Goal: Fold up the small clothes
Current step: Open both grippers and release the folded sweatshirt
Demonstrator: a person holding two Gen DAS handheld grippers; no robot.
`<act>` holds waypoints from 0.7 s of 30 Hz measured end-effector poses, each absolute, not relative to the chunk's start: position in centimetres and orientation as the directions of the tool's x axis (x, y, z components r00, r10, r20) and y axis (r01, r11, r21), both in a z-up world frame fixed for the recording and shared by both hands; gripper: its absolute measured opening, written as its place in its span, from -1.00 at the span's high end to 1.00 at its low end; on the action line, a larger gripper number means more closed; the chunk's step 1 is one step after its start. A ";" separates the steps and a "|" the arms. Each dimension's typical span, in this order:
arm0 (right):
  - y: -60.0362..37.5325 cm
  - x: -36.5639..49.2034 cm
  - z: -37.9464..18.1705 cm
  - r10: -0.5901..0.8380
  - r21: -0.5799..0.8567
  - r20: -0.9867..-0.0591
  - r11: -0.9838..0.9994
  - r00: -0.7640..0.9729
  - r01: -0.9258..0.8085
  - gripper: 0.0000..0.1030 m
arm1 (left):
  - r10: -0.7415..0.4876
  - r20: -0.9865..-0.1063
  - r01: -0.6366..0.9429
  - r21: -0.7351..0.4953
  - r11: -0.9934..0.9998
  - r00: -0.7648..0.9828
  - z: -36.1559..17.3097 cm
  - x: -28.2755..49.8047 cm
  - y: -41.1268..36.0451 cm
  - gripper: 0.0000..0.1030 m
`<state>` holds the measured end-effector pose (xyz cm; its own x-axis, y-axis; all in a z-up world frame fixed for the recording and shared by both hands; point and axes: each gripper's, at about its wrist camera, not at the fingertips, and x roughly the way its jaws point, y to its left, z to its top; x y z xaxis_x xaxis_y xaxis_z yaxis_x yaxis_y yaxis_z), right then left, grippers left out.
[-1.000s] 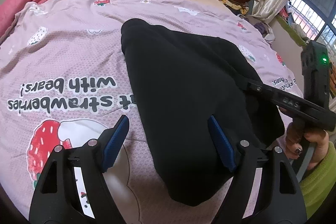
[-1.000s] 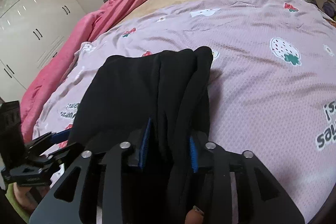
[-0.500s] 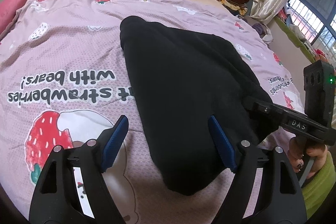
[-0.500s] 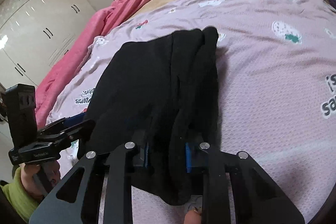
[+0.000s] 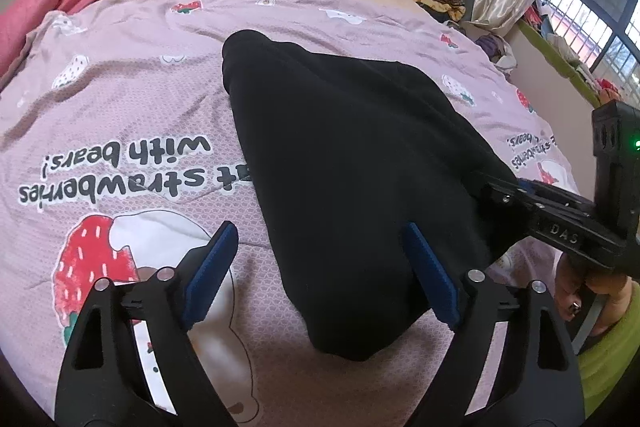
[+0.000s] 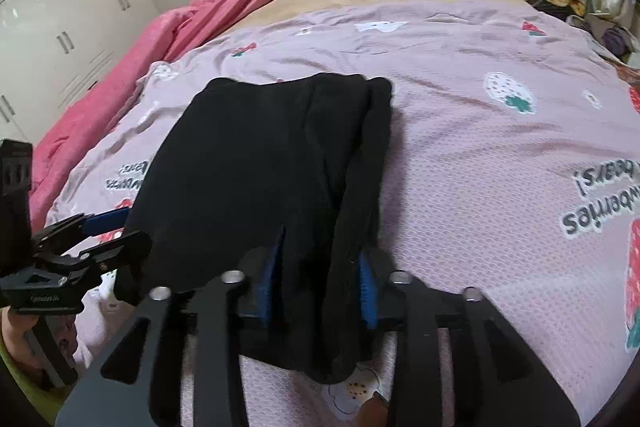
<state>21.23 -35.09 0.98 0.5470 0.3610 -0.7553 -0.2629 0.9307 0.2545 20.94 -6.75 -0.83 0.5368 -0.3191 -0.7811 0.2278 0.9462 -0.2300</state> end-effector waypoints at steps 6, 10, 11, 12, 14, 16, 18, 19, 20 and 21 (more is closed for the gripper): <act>-35.6 20.3 1.5 0.326 0.229 -0.749 0.944 0.577 -0.237 -0.04 | -0.318 -0.786 0.214 -0.239 0.947 0.531 -0.9 20.9 -6.5 -0.64; -36.3 19.6 2.0 0.301 0.213 -0.739 0.953 0.603 -0.214 -0.42 | -0.317 -0.788 0.210 -0.240 0.948 0.528 -0.9 20.8 -6.5 -0.66; -36.4 19.5 2.1 0.298 0.213 -0.736 0.954 0.608 -0.210 -0.44 | -0.312 -0.789 0.210 -0.234 0.949 0.529 -0.8 20.7 -6.5 -0.70; -36.7 19.2 2.3 0.290 0.209 -0.734 0.957 0.614 -0.201 -0.51 | -0.305 -0.790 0.208 -0.228 0.951 0.531 -0.8 20.7 -6.5 -0.76; -37.0 18.9 2.7 0.278 0.200 -0.728 0.960 0.627 -0.194 -0.59 | -0.295 -0.791 0.204 -0.217 0.955 0.537 -0.6 20.5 -6.5 -0.81; -37.2 18.1 3.2 0.267 0.188 -0.719 0.964 0.642 -0.190 -0.67 | -0.295 -0.789 0.206 -0.216 0.954 0.539 -0.4 20.3 -6.5 -0.81; -37.3 17.1 3.9 0.246 0.169 -0.701 0.969 0.669 -0.178 -0.82 | -0.285 -0.787 0.207 -0.202 0.957 0.547 -0.2 19.9 -6.5 -0.81; -37.3 16.5 4.2 0.241 0.163 -0.691 0.970 0.681 -0.179 -0.83 | -0.281 -0.786 0.208 -0.196 0.958 0.551 -0.1 19.7 -6.5 -0.81; -37.3 16.0 4.6 0.233 0.153 -0.680 0.972 0.695 -0.177 -0.83 | -0.277 -0.785 0.210 -0.190 0.959 0.555 0.0 19.5 -6.5 -0.81; -37.3 15.5 4.9 0.224 0.143 -0.672 0.974 0.706 -0.174 -0.87 | -0.275 -0.782 0.211 -0.186 0.960 0.559 0.2 19.2 -6.4 -0.81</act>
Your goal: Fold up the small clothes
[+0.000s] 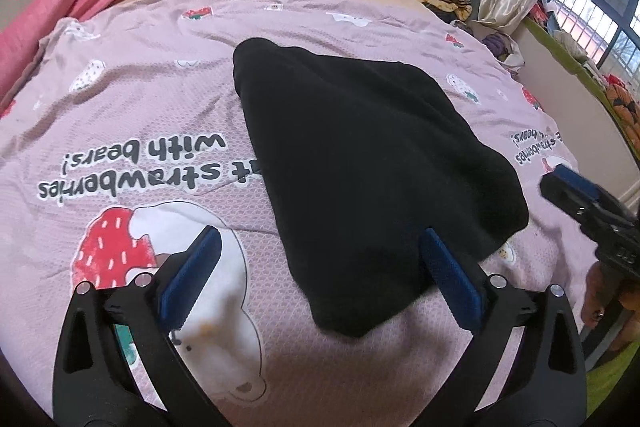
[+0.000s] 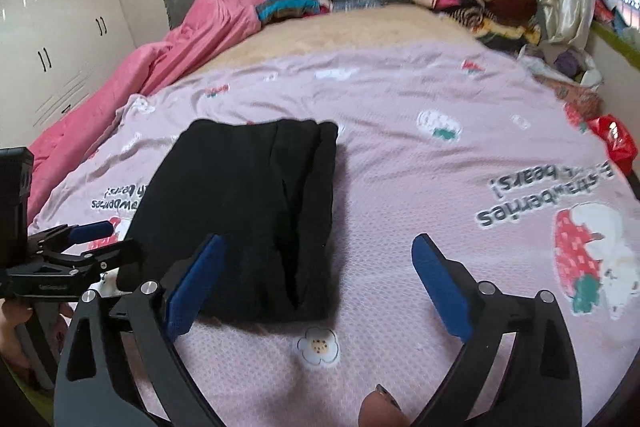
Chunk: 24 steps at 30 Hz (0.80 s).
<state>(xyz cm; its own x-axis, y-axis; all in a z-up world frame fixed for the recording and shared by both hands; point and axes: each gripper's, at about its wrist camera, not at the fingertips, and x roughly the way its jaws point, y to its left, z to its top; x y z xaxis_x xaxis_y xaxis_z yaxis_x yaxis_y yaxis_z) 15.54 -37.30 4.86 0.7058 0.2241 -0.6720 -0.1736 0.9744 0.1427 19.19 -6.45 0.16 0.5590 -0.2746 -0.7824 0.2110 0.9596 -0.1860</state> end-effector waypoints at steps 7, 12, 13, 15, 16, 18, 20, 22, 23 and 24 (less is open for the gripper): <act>-36.4 11.3 6.7 0.182 0.070 -0.585 0.982 0.791 -0.174 -0.91 | -0.265 -0.750 0.215 -0.167 0.962 0.606 1.2 16.4 -5.8 -0.81; -35.8 8.9 7.1 0.170 0.054 -0.548 0.984 0.819 -0.168 -0.91 | -0.263 -0.729 0.211 -0.165 0.964 0.632 1.5 14.1 -4.9 -0.81; -35.7 8.3 7.1 0.170 0.052 -0.541 0.984 0.824 -0.169 -0.91 | -0.263 -0.726 0.211 -0.165 0.964 0.636 1.5 13.7 -4.8 -0.82; -35.4 7.2 7.1 0.157 0.042 -0.531 0.986 0.832 -0.159 -0.91 | -0.261 -0.719 0.213 -0.159 0.964 0.644 1.3 12.6 -4.5 -0.82; -35.3 6.8 7.0 0.154 0.039 -0.530 0.987 0.834 -0.157 -0.91 | -0.261 -0.718 0.215 -0.157 0.964 0.645 1.2 12.3 -4.5 -0.82; -35.2 5.7 6.7 0.152 0.044 -0.529 0.987 0.835 -0.152 -0.91 | -0.264 -0.715 0.221 -0.156 0.963 0.647 1.1 11.5 -4.3 -0.82; -35.0 5.0 6.4 0.156 0.055 -0.528 0.987 0.835 -0.150 -0.91 | -0.263 -0.710 0.222 -0.153 0.963 0.653 0.9 10.5 -4.0 -0.82; -34.7 4.1 6.0 0.156 0.058 -0.527 0.987 0.836 -0.147 -0.91 | -0.260 -0.708 0.219 -0.150 0.964 0.657 0.6 9.8 -3.7 -0.82; -34.6 3.7 5.8 0.150 0.056 -0.529 0.988 0.835 -0.142 -0.91 | -0.258 -0.709 0.219 -0.149 0.964 0.656 0.5 9.5 -3.6 -0.82; -34.4 3.3 5.6 0.143 0.053 -0.531 0.989 0.835 -0.135 -0.91 | -0.258 -0.711 0.220 -0.148 0.964 0.654 0.3 9.1 -3.5 -0.82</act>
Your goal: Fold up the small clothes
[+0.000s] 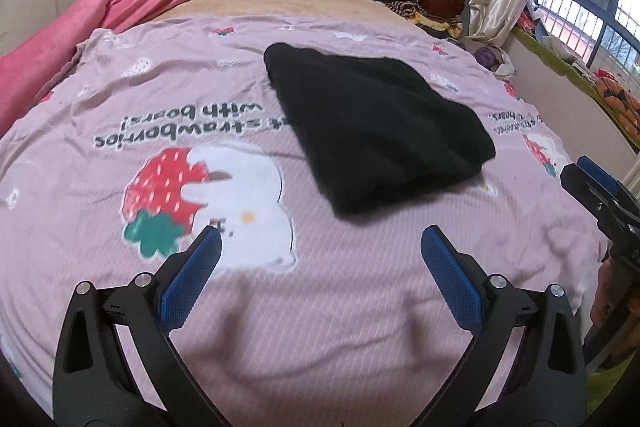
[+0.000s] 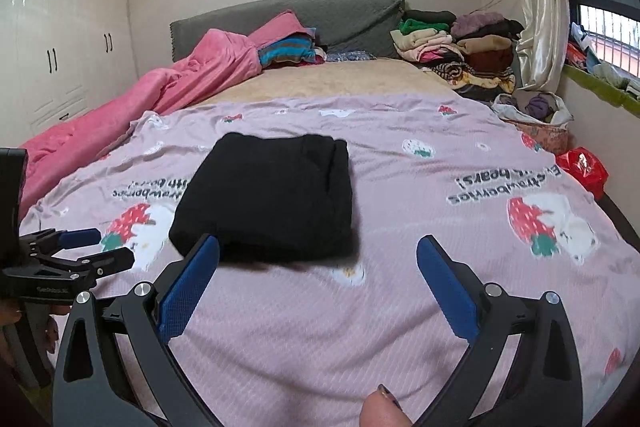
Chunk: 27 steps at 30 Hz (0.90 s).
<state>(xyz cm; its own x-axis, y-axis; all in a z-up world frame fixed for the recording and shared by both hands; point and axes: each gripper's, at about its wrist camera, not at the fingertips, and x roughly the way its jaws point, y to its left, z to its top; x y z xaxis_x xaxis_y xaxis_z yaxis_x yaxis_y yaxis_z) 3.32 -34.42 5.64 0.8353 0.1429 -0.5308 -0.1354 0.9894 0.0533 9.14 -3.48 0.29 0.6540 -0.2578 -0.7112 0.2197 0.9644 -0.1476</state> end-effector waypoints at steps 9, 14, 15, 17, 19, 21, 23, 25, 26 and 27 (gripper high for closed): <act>-34.4 0.6 4.1 0.097 0.065 -0.544 0.995 0.834 -0.073 -0.91 | -0.250 -0.701 0.210 -0.145 0.967 0.668 -0.2 6.7 -2.2 -0.82; -34.3 -0.4 3.2 0.082 0.054 -0.554 0.997 0.828 -0.062 -0.91 | -0.258 -0.688 0.208 -0.157 0.965 0.678 -0.1 5.8 -1.7 -0.82; -34.2 -0.7 3.1 0.087 0.061 -0.559 0.996 0.825 -0.064 -0.91 | -0.258 -0.690 0.209 -0.156 0.965 0.677 -0.2 5.7 -1.7 -0.82; -34.1 -1.0 3.0 0.092 0.064 -0.561 0.996 0.823 -0.067 -0.91 | -0.256 -0.691 0.206 -0.157 0.966 0.676 -0.3 5.4 -1.6 -0.82; -33.7 -1.3 3.0 0.095 0.056 -0.557 0.995 0.825 -0.077 -0.91 | -0.257 -0.691 0.203 -0.161 0.966 0.676 -0.4 5.2 -1.5 -0.82; -33.3 -1.6 3.1 0.097 0.045 -0.549 0.995 0.830 -0.087 -0.91 | -0.255 -0.688 0.201 -0.159 0.967 0.679 -0.4 5.1 -1.5 -0.82; -32.9 -1.8 3.2 0.097 0.032 -0.540 0.995 0.836 -0.095 -0.91 | -0.257 -0.684 0.201 -0.162 0.966 0.683 -0.4 5.1 -1.4 -0.82; -32.5 -1.8 3.3 0.097 0.027 -0.535 0.995 0.839 -0.098 -0.91 | -0.259 -0.681 0.202 -0.163 0.966 0.685 -0.4 5.1 -1.3 -0.82; -32.5 -1.8 3.3 0.099 0.029 -0.535 0.995 0.839 -0.098 -0.91 | -0.260 -0.681 0.205 -0.163 0.965 0.684 -0.4 5.1 -1.4 -0.82; -32.4 -1.7 3.2 0.107 0.035 -0.539 0.994 0.836 -0.104 -0.91 | -0.262 -0.682 0.207 -0.163 0.965 0.683 -0.5 5.1 -1.4 -0.82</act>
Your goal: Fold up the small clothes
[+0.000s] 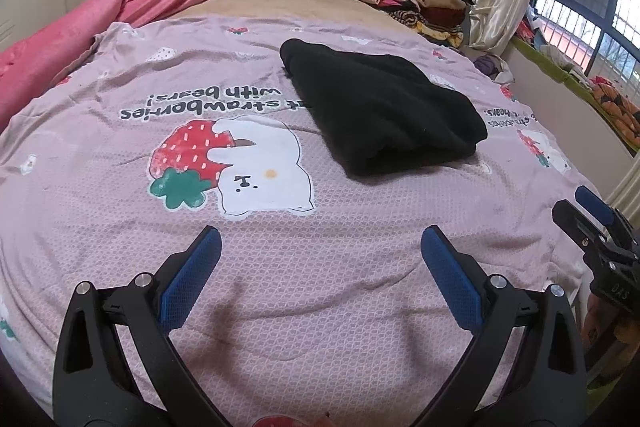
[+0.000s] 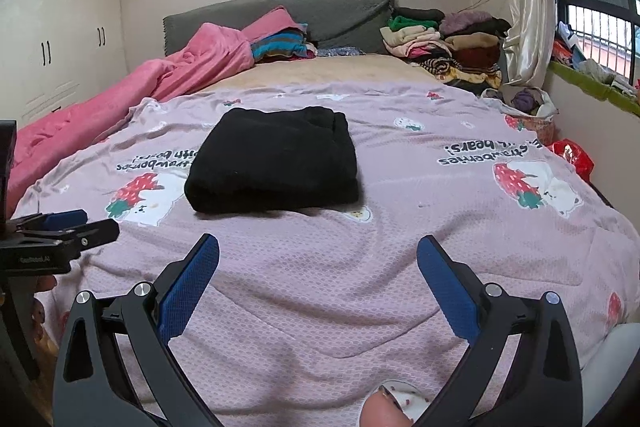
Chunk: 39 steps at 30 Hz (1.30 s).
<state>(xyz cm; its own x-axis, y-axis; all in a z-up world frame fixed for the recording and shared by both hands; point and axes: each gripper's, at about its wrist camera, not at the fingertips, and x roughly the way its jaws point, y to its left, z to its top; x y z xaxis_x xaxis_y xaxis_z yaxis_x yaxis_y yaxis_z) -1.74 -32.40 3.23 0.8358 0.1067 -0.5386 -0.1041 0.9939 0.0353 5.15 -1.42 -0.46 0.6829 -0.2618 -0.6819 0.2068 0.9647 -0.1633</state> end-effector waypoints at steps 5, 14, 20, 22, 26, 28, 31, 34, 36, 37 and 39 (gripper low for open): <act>-32.0 -1.7 3.1 0.114 0.032 -0.550 0.993 0.827 -0.116 -0.91 | -0.255 -0.688 0.202 -0.158 0.967 0.680 -0.7 5.3 -1.4 -0.82; -31.9 -1.6 2.9 0.115 0.034 -0.556 0.993 0.823 -0.116 -0.91 | -0.244 -0.690 0.191 -0.154 0.969 0.681 -0.7 5.2 -1.4 -0.82; -32.1 -1.5 2.5 0.109 0.032 -0.564 0.993 0.818 -0.110 -0.91 | -0.233 -0.691 0.193 -0.137 0.972 0.685 -0.6 5.2 -1.6 -0.82; -32.2 -1.5 2.4 0.110 0.035 -0.568 0.993 0.816 -0.109 -0.91 | -0.227 -0.694 0.194 -0.127 0.973 0.683 -0.7 5.2 -1.7 -0.82; -32.2 -1.4 2.4 0.107 0.033 -0.569 0.994 0.815 -0.108 -0.91 | -0.225 -0.695 0.191 -0.128 0.973 0.683 -0.7 5.2 -1.6 -0.82; -32.2 -1.4 2.4 0.108 0.033 -0.569 0.994 0.815 -0.108 -0.91 | -0.222 -0.694 0.188 -0.127 0.974 0.684 -0.6 5.3 -1.5 -0.82; -32.2 -1.4 2.4 0.109 0.034 -0.570 0.993 0.815 -0.109 -0.91 | -0.221 -0.694 0.188 -0.125 0.974 0.685 -0.6 5.2 -1.5 -0.82; -32.2 -1.5 2.4 0.109 0.033 -0.570 0.993 0.814 -0.111 -0.91 | -0.220 -0.695 0.187 -0.125 0.974 0.684 -0.5 5.2 -1.5 -0.82; -32.2 -1.4 2.4 0.110 0.036 -0.572 0.993 0.813 -0.109 -0.91 | -0.219 -0.695 0.187 -0.123 0.975 0.685 -0.5 5.2 -1.6 -0.82; -32.2 -1.5 2.4 0.109 0.036 -0.572 0.993 0.813 -0.108 -0.91 | -0.218 -0.696 0.187 -0.122 0.975 0.684 -0.5 5.2 -1.6 -0.82; -32.2 -1.4 2.4 0.110 0.036 -0.572 0.993 0.813 -0.109 -0.91 | -0.216 -0.697 0.186 -0.120 0.975 0.684 -0.5 5.3 -1.6 -0.82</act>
<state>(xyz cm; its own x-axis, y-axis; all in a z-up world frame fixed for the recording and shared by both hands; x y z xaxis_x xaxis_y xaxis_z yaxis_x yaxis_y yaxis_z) -1.43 -32.24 2.36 0.8129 0.1096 -0.5720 -0.1088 0.9934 0.0357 5.26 -1.55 -0.54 0.6839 -0.2163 -0.6968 0.1858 0.9752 -0.1203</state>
